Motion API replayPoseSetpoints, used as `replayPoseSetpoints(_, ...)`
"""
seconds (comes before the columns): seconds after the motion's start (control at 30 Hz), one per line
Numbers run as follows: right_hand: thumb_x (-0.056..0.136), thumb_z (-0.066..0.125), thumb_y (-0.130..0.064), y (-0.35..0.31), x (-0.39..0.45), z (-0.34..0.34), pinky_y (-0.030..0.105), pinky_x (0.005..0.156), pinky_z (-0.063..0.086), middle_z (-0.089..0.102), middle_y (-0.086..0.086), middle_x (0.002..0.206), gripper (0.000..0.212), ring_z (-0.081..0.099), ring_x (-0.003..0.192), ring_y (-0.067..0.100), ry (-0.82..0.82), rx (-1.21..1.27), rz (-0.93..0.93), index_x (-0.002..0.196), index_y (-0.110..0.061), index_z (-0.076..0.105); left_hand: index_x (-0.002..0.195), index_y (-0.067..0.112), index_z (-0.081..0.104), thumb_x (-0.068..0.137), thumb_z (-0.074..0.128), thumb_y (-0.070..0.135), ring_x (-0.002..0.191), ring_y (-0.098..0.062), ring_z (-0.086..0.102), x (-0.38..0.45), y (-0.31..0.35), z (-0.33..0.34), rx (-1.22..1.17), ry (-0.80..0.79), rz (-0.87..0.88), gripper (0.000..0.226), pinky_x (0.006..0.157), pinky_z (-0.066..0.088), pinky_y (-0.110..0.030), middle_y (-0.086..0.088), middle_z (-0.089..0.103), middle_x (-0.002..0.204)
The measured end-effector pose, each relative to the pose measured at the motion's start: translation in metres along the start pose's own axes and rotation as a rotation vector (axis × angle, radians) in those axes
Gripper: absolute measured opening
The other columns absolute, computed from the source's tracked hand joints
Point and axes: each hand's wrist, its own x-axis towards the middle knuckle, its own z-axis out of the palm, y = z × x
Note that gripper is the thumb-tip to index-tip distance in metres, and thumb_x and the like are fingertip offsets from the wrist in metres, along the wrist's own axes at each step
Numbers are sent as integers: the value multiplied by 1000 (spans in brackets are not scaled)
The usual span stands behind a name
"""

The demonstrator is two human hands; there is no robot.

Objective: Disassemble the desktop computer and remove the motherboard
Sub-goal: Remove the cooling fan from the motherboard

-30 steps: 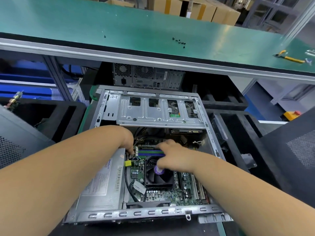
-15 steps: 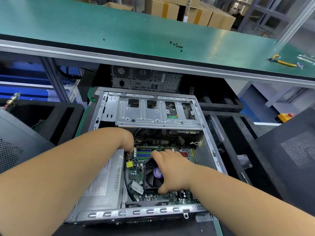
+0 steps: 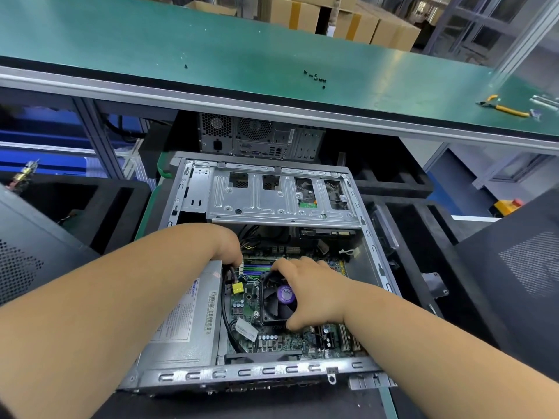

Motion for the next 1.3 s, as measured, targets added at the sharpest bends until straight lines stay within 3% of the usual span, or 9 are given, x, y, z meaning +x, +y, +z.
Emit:
replayPoseSetpoints(0.13,64,78,-44,-2,3,5,47,100,35,50,5,127,91,44,114,27,-24,25,-8,137,-21,29,100,10,53,99,43,25,84,-20,41,1,2,0,7,-7,-7,18,61,37,-23,0,44,78)
replayPoseSetpoints(0.33,65,80,-43,-6,9,9,44,97,40,49,9,127,91,44,114,28,-25,-22,-8,137,-16,30,125,6,57,99,42,26,88,-17,42,0,5,0,106,-42,-14,36,82,43,-30,-14,57,122)
replayPoseSetpoints(0.57,59,83,-58,5,13,6,43,106,37,47,6,138,104,42,124,27,-92,121,-13,142,-25,29,115,6,60,98,44,25,85,-17,44,5,3,1,32,-79,-6,30,72,37,-23,-2,53,93)
replayPoseSetpoints(0.7,82,57,-65,19,19,3,38,109,35,44,6,144,75,41,130,22,-57,505,118,143,-25,39,133,1,48,97,47,23,76,-16,49,5,4,0,32,-44,1,42,51,34,-18,1,53,78)
replayPoseSetpoints(0.83,98,45,-37,31,34,4,38,108,35,44,11,140,46,40,128,27,45,396,256,140,-18,44,138,2,44,96,49,26,86,-17,49,5,1,0,6,0,-16,49,62,40,-23,-3,51,100)
replayPoseSetpoints(0.97,95,48,-43,25,41,0,40,102,40,48,10,129,45,44,121,27,61,394,264,134,-21,49,132,2,50,94,50,26,84,-19,47,6,2,1,-24,1,-21,44,57,38,-21,-3,52,94)
replayPoseSetpoints(1.1,82,64,-57,14,28,-10,41,107,34,41,4,133,64,36,129,23,-21,369,124,135,-27,45,125,4,56,96,49,28,85,-18,47,4,0,1,-1,13,-27,38,74,43,-26,-3,50,95)
replayPoseSetpoints(1.2,69,76,-59,8,14,-8,42,113,30,34,5,145,101,32,134,24,-155,165,-4,148,-25,25,125,2,57,98,46,26,86,-17,45,2,1,0,44,2,-33,38,67,41,-23,-5,49,99)
replayPoseSetpoints(1.3,64,82,-53,1,9,4,42,108,37,38,8,144,110,39,131,28,-81,-84,-54,148,-17,21,130,3,54,99,44,25,95,-23,53,0,3,-1,70,-10,-20,39,78,47,-28,-10,58,117)
